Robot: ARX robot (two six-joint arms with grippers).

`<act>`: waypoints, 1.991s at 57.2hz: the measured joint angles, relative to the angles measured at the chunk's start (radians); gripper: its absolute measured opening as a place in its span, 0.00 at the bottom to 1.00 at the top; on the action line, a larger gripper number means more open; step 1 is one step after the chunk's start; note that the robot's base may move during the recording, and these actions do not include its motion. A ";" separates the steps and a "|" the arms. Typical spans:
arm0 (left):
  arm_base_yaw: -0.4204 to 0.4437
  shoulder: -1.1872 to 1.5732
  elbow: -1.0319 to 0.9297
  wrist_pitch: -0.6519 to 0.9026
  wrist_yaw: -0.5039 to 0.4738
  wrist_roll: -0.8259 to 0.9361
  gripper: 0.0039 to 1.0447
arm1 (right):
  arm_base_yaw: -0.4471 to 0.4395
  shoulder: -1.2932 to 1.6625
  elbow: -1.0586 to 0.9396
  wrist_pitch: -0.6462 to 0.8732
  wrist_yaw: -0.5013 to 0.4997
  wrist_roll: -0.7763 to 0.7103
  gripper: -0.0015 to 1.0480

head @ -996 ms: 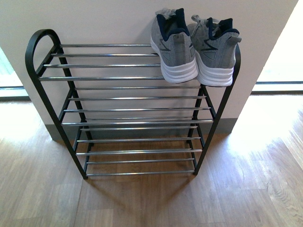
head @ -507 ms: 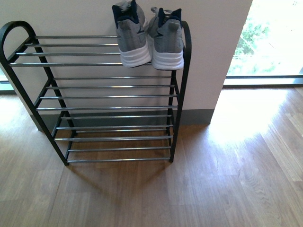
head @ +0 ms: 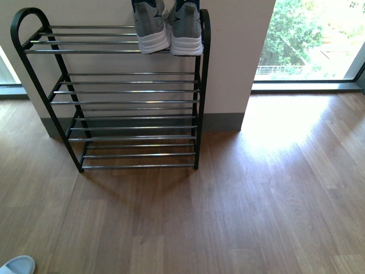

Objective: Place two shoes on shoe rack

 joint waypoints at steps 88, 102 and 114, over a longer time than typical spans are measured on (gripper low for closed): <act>0.000 0.000 0.000 0.000 0.000 0.000 0.91 | 0.000 -0.001 0.000 0.000 -0.002 0.000 0.91; 0.000 0.000 0.000 0.000 0.000 0.000 0.91 | 0.000 -0.001 0.000 -0.001 0.001 0.000 0.91; 0.000 0.000 0.000 0.000 0.000 0.000 0.91 | 0.000 -0.001 0.000 0.000 0.001 0.000 0.91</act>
